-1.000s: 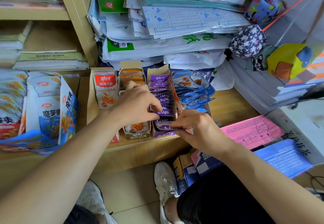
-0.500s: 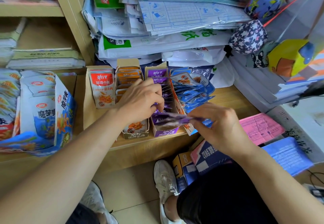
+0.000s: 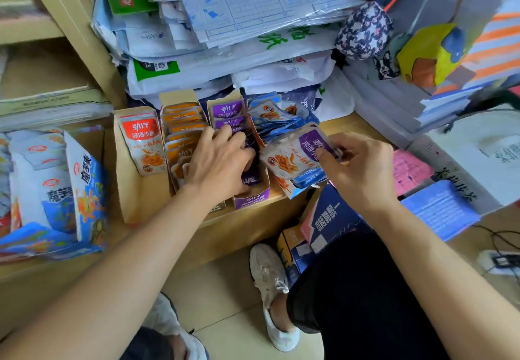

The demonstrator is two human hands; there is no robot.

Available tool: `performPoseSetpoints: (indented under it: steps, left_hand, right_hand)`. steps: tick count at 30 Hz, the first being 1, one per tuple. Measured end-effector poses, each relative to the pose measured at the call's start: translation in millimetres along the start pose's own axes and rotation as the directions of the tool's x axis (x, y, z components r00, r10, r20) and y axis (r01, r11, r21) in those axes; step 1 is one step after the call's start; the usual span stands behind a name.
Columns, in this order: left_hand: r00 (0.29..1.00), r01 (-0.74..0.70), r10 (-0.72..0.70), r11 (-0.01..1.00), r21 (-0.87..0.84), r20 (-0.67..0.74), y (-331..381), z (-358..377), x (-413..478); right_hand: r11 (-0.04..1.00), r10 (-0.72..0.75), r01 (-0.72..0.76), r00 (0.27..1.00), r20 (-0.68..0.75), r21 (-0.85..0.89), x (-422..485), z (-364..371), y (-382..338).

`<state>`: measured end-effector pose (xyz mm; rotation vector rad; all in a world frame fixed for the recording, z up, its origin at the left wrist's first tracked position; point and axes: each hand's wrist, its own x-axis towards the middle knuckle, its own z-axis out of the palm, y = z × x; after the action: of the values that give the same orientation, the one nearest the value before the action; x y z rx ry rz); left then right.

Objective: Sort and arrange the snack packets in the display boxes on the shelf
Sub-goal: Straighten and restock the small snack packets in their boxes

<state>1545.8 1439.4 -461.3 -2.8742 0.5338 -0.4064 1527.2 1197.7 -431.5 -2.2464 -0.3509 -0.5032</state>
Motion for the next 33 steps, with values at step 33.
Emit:
performPoseSetpoints:
  steps: [33]
  left_hand:
    - [0.906,0.198,-0.322,0.896,-0.397,-0.275,-35.2,-1.1,6.8]
  right_hand:
    - [0.973,0.091,-0.065,0.989,-0.112,0.22,-5.6,-1.8,-5.6]
